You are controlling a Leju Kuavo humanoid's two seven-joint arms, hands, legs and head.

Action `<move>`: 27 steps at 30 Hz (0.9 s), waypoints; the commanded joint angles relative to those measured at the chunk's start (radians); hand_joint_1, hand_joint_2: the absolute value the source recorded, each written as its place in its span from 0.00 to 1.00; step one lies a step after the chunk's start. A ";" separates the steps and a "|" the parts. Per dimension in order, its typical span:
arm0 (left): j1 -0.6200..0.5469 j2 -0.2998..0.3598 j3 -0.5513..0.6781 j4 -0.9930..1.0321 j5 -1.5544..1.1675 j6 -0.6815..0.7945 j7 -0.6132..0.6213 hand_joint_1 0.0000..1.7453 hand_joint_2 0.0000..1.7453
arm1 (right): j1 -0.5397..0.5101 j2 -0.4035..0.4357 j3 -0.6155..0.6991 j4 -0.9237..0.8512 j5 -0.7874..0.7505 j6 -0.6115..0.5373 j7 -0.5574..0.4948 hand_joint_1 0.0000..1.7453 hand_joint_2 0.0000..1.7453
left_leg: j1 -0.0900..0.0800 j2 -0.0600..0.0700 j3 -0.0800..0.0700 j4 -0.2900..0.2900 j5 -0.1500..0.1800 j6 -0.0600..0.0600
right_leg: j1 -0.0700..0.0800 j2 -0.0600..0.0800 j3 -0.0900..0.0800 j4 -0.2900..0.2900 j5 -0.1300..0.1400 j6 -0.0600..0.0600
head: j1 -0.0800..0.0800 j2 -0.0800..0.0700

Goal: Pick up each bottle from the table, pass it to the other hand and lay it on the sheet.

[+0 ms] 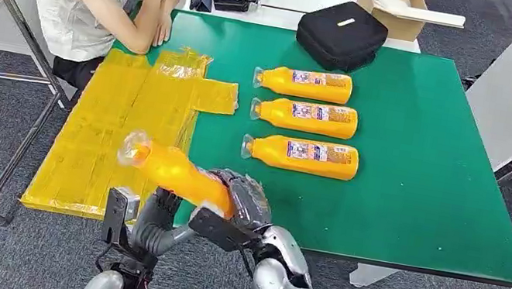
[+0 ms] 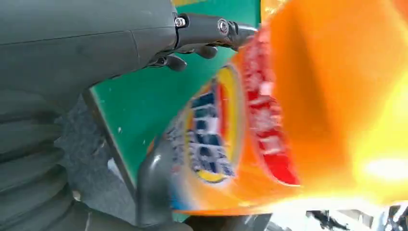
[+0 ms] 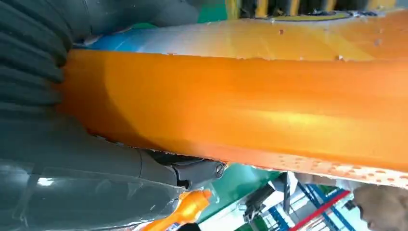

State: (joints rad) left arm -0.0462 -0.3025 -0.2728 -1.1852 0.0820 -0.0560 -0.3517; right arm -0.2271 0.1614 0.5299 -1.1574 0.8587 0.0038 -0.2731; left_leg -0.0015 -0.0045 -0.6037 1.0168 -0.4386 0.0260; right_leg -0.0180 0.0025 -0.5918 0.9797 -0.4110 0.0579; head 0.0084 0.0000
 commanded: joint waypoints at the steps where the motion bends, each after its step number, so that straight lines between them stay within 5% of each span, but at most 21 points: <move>1: -0.048 -0.047 0.016 0.032 -0.005 0.028 -0.006 0.00 1.00 | -0.031 -0.026 0.084 0.055 0.026 -0.020 0.011 1.00 1.00 | 0.001 -0.001 0.002 0.000 -0.001 -0.001 | 0.001 -0.001 0.002 0.000 -0.001 -0.002 | 0.000 0.000; 12: -0.042 -0.047 0.037 -0.016 0.141 -0.019 -0.028 0.00 1.00 | -0.032 -0.015 0.117 0.064 0.052 -0.029 0.012 0.99 1.00 | 0.001 0.000 0.002 0.000 -0.001 -0.001 | 0.001 -0.001 0.003 0.000 -0.001 -0.002 | 0.000 0.000; 13: -0.050 -0.047 0.033 0.000 0.147 -0.024 -0.024 0.72 1.00 | -0.036 -0.014 0.119 0.069 0.052 -0.029 0.009 1.00 1.00 | 0.001 0.000 0.002 0.000 -0.001 -0.001 | 0.001 -0.001 0.002 0.000 -0.001 -0.002 | 0.000 0.000; 14: -0.059 -0.047 0.035 0.022 0.170 -0.038 -0.017 0.98 1.00 | -0.040 -0.014 0.125 0.075 0.050 -0.028 0.003 1.00 1.00 | 0.001 -0.001 0.003 0.001 -0.001 -0.001 | 0.001 -0.001 0.003 0.000 -0.002 -0.002 | 0.000 0.000; 24: -0.061 -0.047 0.042 0.035 0.195 -0.061 -0.028 1.00 1.00 | -0.037 -0.016 0.135 0.093 0.046 -0.027 -0.002 1.00 1.00 | 0.001 -0.002 0.003 0.000 -0.001 -0.001 | 0.001 -0.002 0.004 -0.001 -0.001 -0.002 | 0.000 0.000; 27: -0.061 -0.047 0.048 0.036 0.212 -0.073 -0.026 1.00 1.00 | -0.037 -0.019 0.141 0.110 0.046 -0.032 -0.004 0.92 1.00 | 0.001 -0.001 0.003 0.000 -0.001 -0.001 | 0.001 -0.002 0.004 -0.001 -0.001 -0.002 | 0.000 0.000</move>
State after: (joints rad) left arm -0.0518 -0.3040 -0.2514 -1.2100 0.2686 -0.1072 -0.3803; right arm -0.2280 0.1652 0.6214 -1.1361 0.9075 -0.0320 -0.2682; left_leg -0.0015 -0.0042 -0.6038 1.0169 -0.4386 0.0260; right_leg -0.0180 0.0026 -0.5920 0.9798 -0.4110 0.0578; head 0.0084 0.0000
